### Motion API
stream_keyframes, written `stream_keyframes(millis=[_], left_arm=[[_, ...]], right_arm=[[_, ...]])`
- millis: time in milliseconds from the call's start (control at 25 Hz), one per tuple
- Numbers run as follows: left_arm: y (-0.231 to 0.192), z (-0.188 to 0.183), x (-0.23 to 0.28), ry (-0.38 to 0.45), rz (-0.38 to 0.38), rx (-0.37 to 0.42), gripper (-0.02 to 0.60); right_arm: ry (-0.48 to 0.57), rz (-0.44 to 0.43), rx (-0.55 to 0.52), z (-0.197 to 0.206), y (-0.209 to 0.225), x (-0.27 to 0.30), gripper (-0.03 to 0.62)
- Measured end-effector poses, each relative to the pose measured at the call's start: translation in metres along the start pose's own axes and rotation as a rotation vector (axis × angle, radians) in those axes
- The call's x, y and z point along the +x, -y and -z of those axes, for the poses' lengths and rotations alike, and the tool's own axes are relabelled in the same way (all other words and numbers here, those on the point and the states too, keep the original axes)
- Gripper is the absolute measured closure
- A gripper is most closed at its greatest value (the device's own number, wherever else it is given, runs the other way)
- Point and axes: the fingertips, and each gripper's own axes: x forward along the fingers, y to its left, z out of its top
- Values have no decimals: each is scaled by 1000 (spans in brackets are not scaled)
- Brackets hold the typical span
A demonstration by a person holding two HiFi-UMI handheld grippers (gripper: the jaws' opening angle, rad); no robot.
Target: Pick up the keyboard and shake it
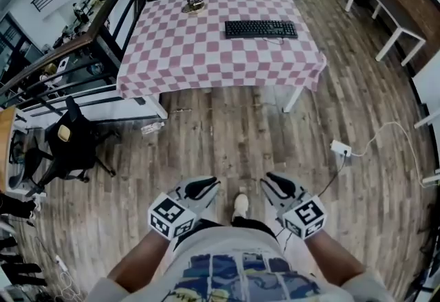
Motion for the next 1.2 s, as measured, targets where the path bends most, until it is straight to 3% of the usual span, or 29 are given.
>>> stream_keyframes(millis=[240,320,480,760,1200], left_arm=[[-39,-38,66,23,8,-42,529],[-58,-48,85,28,13,-56,511],[-107,-64,118,34,24,-84,492],[-219,-112,175,39,67,-120,460],[-397,-198,269,15,139,-74,430]], right_arm=[[-2,34,9,-15,79,25,486],[11,43,1,-20,105,37,448],[-18,86,18,-29,151,66,446],[-30,175,47,-66,245,128,417],[-32,280,131,-128,398,256,413]])
